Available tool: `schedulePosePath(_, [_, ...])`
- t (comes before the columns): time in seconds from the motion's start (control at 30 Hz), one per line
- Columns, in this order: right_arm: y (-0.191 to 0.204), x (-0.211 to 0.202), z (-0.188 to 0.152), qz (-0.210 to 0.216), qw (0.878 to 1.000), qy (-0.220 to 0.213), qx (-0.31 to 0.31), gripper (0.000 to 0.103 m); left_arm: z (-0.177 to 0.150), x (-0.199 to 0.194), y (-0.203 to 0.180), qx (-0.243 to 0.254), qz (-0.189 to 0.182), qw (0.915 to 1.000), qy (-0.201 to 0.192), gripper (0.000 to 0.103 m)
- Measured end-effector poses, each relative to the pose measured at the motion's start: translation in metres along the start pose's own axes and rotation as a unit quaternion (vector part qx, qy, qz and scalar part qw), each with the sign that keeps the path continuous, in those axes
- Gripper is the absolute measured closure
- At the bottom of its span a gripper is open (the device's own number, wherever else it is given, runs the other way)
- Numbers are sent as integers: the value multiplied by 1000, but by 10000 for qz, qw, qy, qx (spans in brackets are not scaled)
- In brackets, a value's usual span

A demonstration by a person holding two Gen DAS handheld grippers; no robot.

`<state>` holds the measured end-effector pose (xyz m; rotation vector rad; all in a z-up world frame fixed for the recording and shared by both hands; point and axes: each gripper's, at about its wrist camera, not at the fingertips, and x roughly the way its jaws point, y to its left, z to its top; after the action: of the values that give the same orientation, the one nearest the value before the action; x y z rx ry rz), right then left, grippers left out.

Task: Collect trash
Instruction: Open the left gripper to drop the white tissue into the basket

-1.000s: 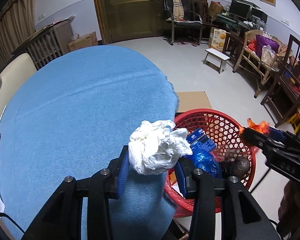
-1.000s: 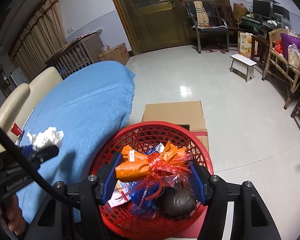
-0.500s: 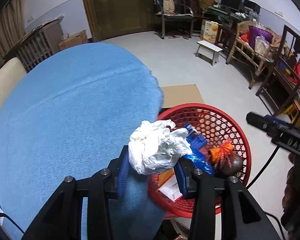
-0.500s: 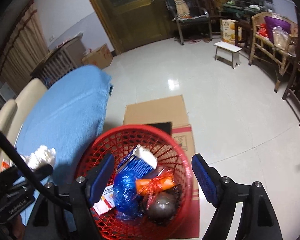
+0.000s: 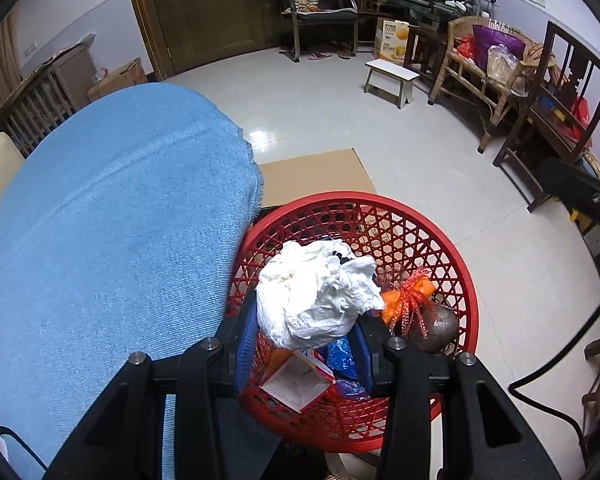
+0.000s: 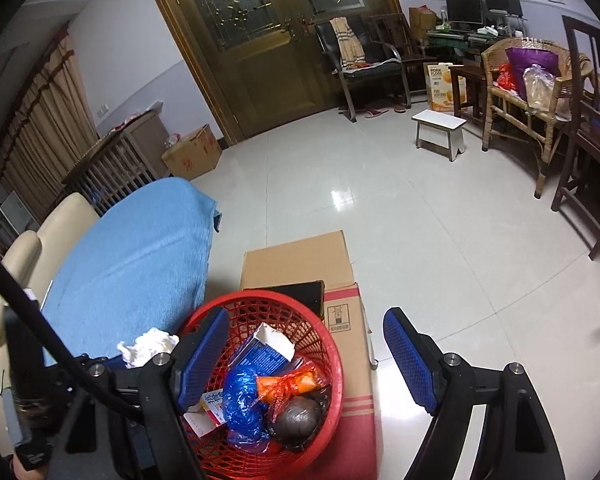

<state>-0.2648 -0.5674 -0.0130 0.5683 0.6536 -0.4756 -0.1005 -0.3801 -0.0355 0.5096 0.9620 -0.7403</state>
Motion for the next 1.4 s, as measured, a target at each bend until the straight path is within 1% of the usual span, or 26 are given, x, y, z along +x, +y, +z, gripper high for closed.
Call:
schedulePosePath(0.37, [-7,-12,2,61,9998,-151,59,21,-1,8,-7,65,84,9999,93,60])
schedulePosePath(0.6, [-9,-21,5,61,9997,-243,75,21,2,14,-10,73,25,9999,149,59])
schedulePosePath(0.67, [-8,-23,6,64,9996,-268,72,21,5,18,-9,-4,-150,9996,241,54])
schedulePosePath(0.7, [-8,-24,7,62,9996,-274,61,21,6,22,-8,-69,-233,9993,299,49])
schedulePosePath(0.73, [-8,-24,7,59,9996,-276,52,21,8,25,-7,-123,-261,9990,348,37])
schedulePosePath(0.77, [-7,-25,8,53,9996,-280,34,21,9,27,-7,-154,-250,9989,369,27])
schedulePosePath(0.8, [-6,-26,8,49,9996,-284,20,21,10,28,-6,-172,-204,9989,395,25])
schedulePosePath(0.83, [-5,-27,9,41,9996,-286,-4,21,10,28,-6,-182,-169,9989,401,25])
schedulePosePath(1.1, [2,-32,11,11,9996,-277,-97,21,9,14,5,-323,-279,9989,208,25])
schedulePosePath(1.4, [30,-31,10,130,9994,-184,-260,21,2,-21,27,-471,-271,9983,-224,25])
